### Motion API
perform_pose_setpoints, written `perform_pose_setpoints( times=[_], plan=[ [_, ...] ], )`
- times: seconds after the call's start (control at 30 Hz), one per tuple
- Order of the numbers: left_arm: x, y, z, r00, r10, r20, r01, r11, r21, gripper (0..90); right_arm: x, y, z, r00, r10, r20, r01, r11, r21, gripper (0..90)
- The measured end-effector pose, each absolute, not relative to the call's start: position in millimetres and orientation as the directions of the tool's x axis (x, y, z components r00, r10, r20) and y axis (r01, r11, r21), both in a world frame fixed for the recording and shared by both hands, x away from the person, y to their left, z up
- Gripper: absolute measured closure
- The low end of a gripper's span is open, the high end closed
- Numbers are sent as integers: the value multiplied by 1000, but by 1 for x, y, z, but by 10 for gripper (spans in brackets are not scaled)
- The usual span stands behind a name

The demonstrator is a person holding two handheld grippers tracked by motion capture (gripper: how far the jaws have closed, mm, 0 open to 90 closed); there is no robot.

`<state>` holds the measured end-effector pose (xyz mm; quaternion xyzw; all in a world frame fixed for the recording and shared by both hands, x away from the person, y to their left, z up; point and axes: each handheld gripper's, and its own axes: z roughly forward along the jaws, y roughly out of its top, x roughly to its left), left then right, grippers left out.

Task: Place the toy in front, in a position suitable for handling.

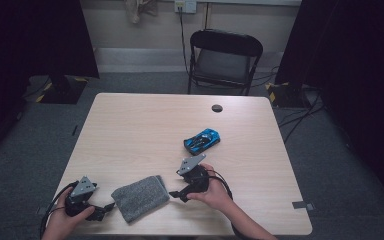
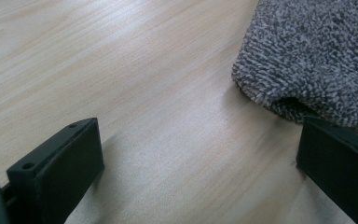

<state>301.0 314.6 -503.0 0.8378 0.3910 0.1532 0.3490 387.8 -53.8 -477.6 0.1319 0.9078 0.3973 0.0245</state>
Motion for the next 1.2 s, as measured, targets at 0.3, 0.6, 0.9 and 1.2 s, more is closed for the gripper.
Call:
perform_pose_setpoints(
  times=[0.3, 0.6, 0.9, 1.2],
  plan=[
    [302, 314, -503, 650, 760, -16, 546, -453, 705, 0, 390, -28, -479, -975, 211, 74, 194, 637, 746, 227],
    [304, 313, -503, 653, 757, -16, 545, -455, 704, 0, 382, -6, -488, -993, 113, 46, 112, 699, 707, 375],
    [306, 313, -503, 659, 752, -17, 542, -460, 704, 0, 378, -5, -491, -984, 138, 116, 179, 689, 702, 684],
    [306, 313, -503, 659, 752, -17, 542, -459, 704, 0, 382, -41, -485, -958, 256, 126, 269, 664, 697, 769]
  ],
)
